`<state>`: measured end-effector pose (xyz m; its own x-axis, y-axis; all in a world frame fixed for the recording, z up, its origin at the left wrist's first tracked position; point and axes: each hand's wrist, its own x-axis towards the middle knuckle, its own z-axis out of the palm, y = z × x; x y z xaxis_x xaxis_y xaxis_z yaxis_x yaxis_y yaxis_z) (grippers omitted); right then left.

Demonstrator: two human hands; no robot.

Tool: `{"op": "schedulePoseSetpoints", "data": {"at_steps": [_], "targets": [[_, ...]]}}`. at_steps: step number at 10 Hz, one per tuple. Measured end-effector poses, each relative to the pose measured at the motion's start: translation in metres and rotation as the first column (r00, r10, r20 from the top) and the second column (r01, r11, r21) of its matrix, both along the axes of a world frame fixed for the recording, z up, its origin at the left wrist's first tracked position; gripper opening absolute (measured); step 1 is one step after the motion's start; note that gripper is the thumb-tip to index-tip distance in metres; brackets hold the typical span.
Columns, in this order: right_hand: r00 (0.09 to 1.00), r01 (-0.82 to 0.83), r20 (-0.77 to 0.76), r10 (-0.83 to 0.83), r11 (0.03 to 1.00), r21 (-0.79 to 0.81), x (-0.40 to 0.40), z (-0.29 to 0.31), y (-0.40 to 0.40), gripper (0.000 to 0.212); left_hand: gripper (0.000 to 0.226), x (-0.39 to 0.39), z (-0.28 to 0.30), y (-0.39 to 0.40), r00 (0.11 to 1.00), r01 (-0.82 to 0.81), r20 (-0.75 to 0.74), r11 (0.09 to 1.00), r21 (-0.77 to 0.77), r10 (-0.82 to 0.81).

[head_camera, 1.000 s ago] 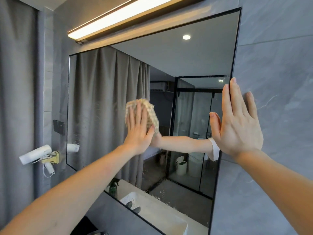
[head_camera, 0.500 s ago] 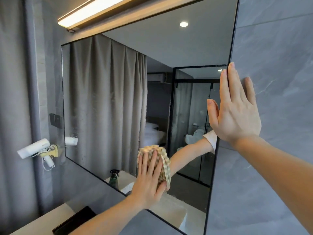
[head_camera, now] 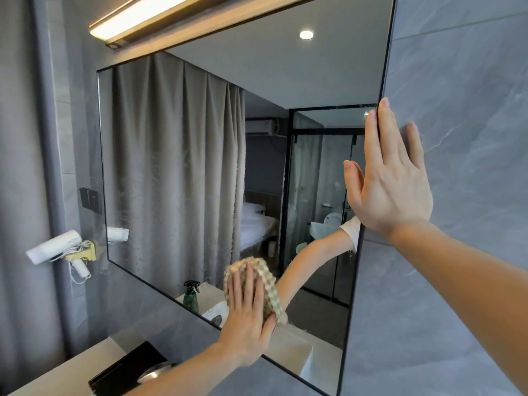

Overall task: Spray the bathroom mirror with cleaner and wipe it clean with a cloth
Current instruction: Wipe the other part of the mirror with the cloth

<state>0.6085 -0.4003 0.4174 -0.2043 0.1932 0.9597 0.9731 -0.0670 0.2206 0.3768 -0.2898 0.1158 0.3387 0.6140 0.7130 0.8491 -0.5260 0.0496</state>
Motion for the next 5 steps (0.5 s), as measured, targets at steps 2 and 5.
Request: {"op": "schedulePoseSetpoints", "data": {"at_steps": [2, 5], "targets": [[1.000, -0.003, -0.008, 0.003, 1.000, -0.012, -0.001, 0.000, -0.001, 0.073, 0.084, 0.055, 0.175, -0.027, 0.976, 0.170, 0.100, 0.967, 0.192, -0.192], [1.000, 0.003, 0.000, -0.003, 1.000, -0.002, 0.000, 0.000, -0.001, 0.073, 0.092, 0.075, 0.081, -0.046, 0.958, 0.273, -0.180, 0.906, 0.324, -0.225]]}}
